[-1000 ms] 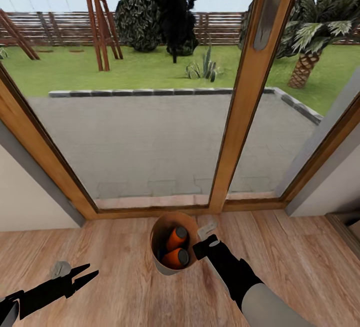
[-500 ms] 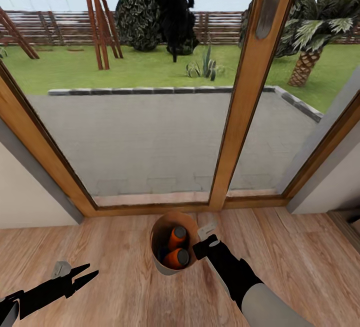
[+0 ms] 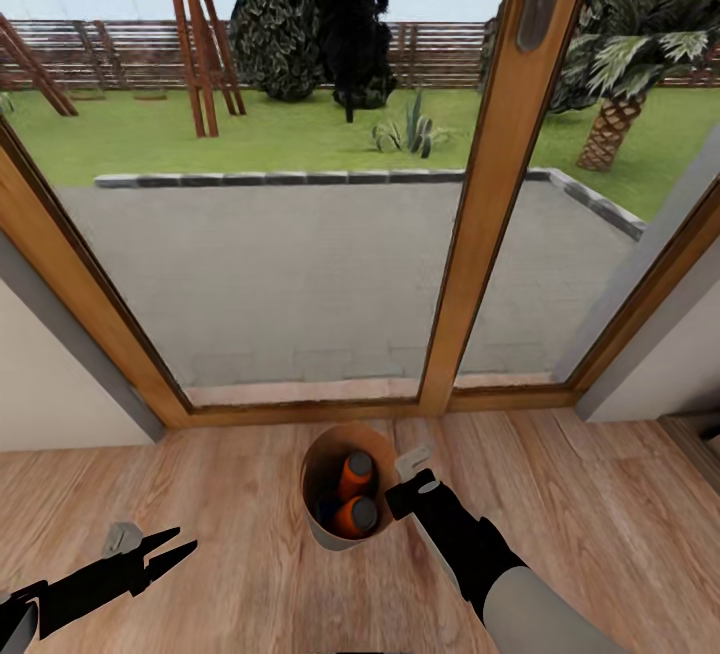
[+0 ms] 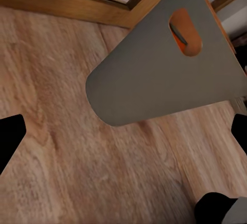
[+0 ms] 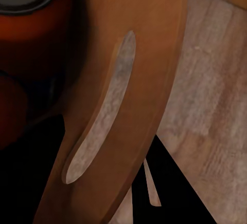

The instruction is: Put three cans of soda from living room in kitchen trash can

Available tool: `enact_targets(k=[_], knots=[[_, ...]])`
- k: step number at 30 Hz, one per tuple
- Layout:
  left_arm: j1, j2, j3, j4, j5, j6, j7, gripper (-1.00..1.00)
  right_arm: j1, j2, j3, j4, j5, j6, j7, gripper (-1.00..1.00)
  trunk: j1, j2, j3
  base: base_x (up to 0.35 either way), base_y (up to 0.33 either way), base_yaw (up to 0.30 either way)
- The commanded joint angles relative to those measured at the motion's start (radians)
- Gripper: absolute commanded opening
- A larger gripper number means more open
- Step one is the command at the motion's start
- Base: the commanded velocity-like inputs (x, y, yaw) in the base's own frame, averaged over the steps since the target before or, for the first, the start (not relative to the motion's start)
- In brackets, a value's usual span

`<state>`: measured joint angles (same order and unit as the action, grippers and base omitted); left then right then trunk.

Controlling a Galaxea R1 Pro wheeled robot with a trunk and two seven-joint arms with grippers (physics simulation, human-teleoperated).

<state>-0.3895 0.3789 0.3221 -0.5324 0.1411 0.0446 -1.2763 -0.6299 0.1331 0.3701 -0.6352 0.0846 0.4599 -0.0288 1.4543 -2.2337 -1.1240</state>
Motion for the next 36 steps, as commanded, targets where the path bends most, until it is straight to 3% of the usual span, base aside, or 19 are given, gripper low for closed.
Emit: enact_targets(k=[1,18,28,36], knots=[[0.0,0.0,0.0,0.0,0.0,0.0,0.0,1.0,-0.001,0.0,0.0,-0.001,-0.005,-0.001,0.009,-1.0,0.004,-0.007,-0.003,0.0,0.0,0.0],[0.0,0.0,0.0,0.0,0.0,0.0,0.0,1.0,-0.001,0.0,0.0,-0.001,-0.005,-0.001,0.009,-1.0,0.069,-0.126,-0.056,0.0,0.0,0.0],[0.0,0.0,0.0,-0.001,0.0,0.0,-0.001,1.0,-0.001,0.0,0.0,-0.001,-0.005,-0.001,0.01,-1.0,0.069,-0.126,-0.056,0.0,0.0,0.0],[0.0,0.0,0.0,-0.001,0.0,0.0,-0.002,1.0,-0.001,0.0,0.0,-0.001,-0.005,-0.001,0.01,-1.0,0.088,-0.161,-0.072,0.0,0.0,0.0]])
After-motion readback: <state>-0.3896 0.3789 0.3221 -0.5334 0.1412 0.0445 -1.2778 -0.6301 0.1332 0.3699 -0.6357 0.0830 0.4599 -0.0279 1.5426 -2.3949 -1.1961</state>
